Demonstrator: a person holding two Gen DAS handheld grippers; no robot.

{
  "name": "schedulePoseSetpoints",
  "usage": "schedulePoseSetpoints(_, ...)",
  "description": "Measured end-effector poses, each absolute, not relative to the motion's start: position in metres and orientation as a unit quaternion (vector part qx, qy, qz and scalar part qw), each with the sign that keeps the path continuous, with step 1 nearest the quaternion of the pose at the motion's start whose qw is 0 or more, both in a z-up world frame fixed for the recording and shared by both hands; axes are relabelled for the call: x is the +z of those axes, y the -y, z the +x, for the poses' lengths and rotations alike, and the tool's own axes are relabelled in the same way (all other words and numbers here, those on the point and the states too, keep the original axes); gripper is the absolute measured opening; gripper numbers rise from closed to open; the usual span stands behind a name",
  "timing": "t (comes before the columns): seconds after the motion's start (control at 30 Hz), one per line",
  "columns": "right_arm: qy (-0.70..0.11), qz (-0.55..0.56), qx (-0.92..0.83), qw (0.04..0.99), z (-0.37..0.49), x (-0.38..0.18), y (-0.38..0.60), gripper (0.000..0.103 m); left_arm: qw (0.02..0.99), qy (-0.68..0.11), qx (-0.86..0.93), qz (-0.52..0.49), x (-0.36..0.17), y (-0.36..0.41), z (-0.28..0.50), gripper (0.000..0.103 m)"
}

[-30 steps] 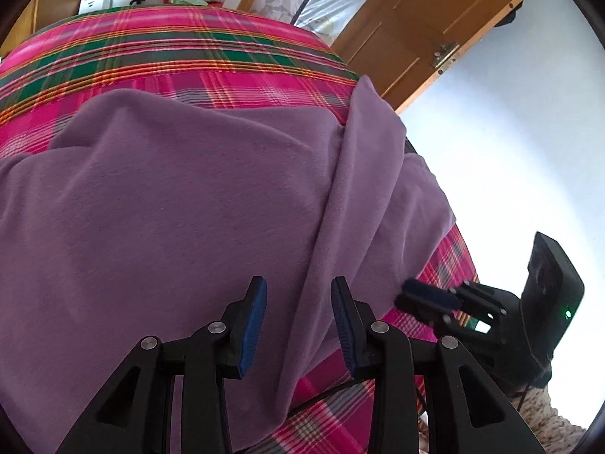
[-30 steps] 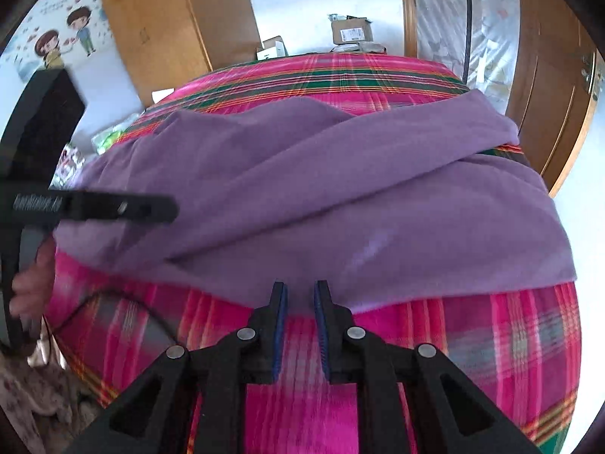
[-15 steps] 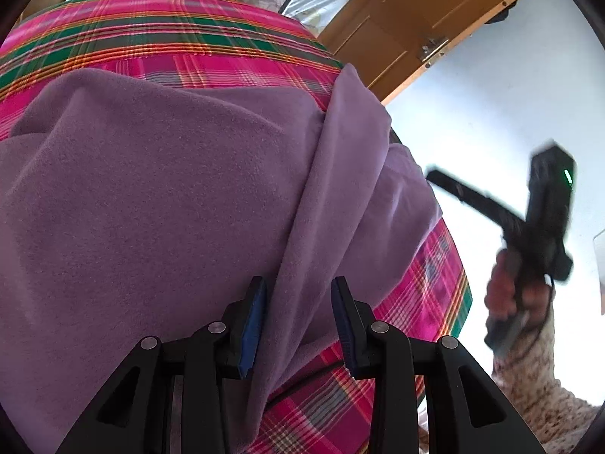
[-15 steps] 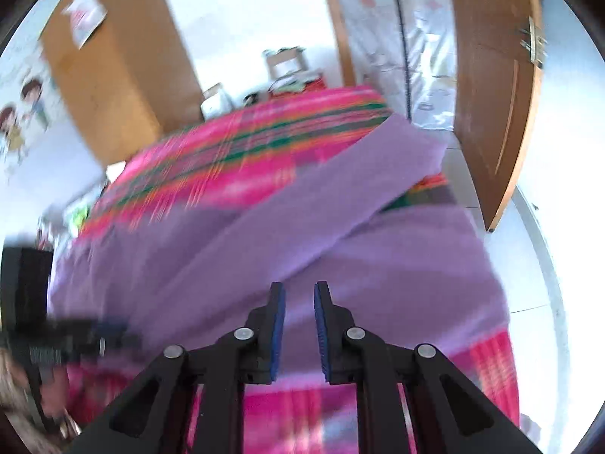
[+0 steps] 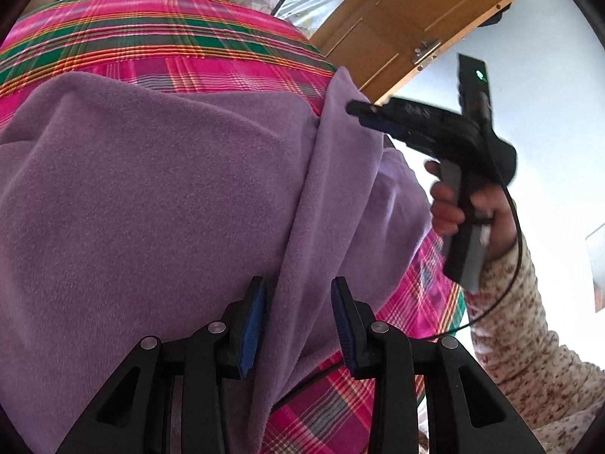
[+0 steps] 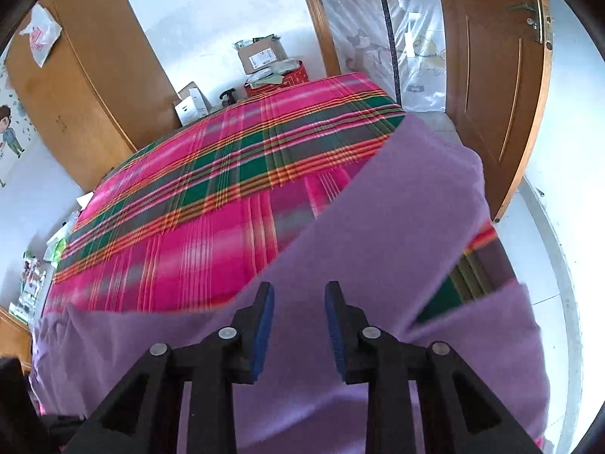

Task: Fold clothes
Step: 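Lift the pants fabric with the right gripper while the left gripper stays open beside it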

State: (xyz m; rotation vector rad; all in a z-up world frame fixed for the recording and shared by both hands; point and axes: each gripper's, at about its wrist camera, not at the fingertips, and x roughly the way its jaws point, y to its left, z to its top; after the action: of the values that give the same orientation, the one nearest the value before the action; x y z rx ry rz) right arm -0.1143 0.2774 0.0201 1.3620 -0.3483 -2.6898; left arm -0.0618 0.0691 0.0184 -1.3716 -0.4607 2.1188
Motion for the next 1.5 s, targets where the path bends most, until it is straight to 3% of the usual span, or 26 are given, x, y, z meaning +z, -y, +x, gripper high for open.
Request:
schedulePoseSetpoints(0.1,0.118,0.45,-0.884,0.042,-0.134,0.019,-0.276,0.041,0.287,0.165,0.794,-0.51,0.018,-0.071,-0.061,0.037)
schedulePoseSetpoints(0.57,0.113,0.482,-0.868,-0.045,-0.188,0.001,-0.28,0.041,0.305,0.174,0.789,-0.504,0.015,-0.067,-0.062,0.037)
schedulePoseSetpoints(0.67,0.109,0.479,-0.868,-0.067,-0.188,0.0,-0.284,0.012,0.307,0.175,0.788,-0.504,0.015,-0.066,-0.061,0.037)
schedulePoseSetpoints(0.77,0.132,0.477,-0.866,-0.067,-0.187,-0.001,-0.292,0.004,0.306,0.174,0.789,-0.503,0.015,-0.066,-0.058,0.037)
schedulePoseSetpoints(1.5,0.191,0.371,-0.905,-0.081,-0.078,0.054,-0.364,0.002,0.25,0.112,0.822,-0.5,0.02,-0.097,-0.055,0.037)
